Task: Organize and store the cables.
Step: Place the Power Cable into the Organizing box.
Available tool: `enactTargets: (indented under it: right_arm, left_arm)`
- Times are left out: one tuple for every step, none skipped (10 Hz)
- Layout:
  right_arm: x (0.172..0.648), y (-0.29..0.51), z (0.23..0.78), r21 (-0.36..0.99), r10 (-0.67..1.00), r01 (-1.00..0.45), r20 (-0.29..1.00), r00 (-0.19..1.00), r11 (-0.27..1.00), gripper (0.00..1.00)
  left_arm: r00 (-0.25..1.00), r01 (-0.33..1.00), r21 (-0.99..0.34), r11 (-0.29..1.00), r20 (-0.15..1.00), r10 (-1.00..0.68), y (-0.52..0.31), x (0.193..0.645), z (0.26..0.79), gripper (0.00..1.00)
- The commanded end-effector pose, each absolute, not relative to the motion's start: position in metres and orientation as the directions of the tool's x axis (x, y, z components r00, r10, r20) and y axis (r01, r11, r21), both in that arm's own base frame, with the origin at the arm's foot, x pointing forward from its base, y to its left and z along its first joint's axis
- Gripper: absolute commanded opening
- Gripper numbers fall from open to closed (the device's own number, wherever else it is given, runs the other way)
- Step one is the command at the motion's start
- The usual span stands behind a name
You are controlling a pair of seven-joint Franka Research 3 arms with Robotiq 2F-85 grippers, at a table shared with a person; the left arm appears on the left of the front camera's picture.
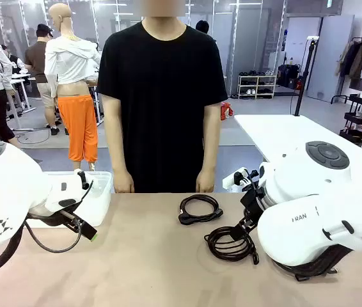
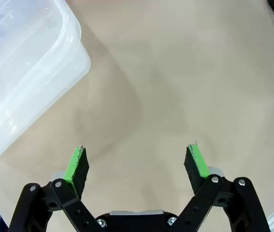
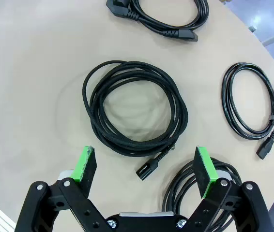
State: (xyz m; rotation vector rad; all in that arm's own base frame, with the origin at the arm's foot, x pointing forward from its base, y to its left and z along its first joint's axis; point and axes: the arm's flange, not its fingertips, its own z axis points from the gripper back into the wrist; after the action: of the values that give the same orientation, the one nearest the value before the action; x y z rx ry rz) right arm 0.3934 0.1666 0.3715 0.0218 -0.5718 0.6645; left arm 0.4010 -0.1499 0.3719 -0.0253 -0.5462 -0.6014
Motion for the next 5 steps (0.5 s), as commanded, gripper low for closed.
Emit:
enactTargets:
  right_arm:
    - [0.3934,0.1666,0.3715,-0.159,0.577,-0.588,0.508,0.64,0.793,1.0]
    - [0.3934,0.1666,0.3715,-0.159,0.577,-0.588,0.508,0.64,0.793,1.0]
    - [0.3934,0.1666,0.3715,-0.159,0.577,-0.588,0.508,0.64,0.793,1.0]
    - [0.3934,0.1666,0.3715,-0.159,0.577,-0.588,0.508,0.64,0.793,1.0]
    - [0.3934,0.1666,0.3715,-0.159,0.577,-0.588,0.508,0.64,0.793,1.0]
  left_arm:
    - [0.688,0.544,0.133,0.828,0.495,-0.531,-0.1501,0.401,0.3719,1.0]
    - [0.688,0.544,0.133,0.828,0.495,-0.531,-0.1501,0.401,0.3719,1.0]
    - [0.688,0.544,0.133,0.828,0.495,-0.531,-0.1501,0.401,0.3719,1.0]
    - [0.688,0.544,0.133,0.828,0.495,-0.531,-0.1501,0.401,0.3719,1.0]
    - [0.688,0.544,0.133,0.828,0.495,-0.531,-0.1501,0.401,0.3719,1.0]
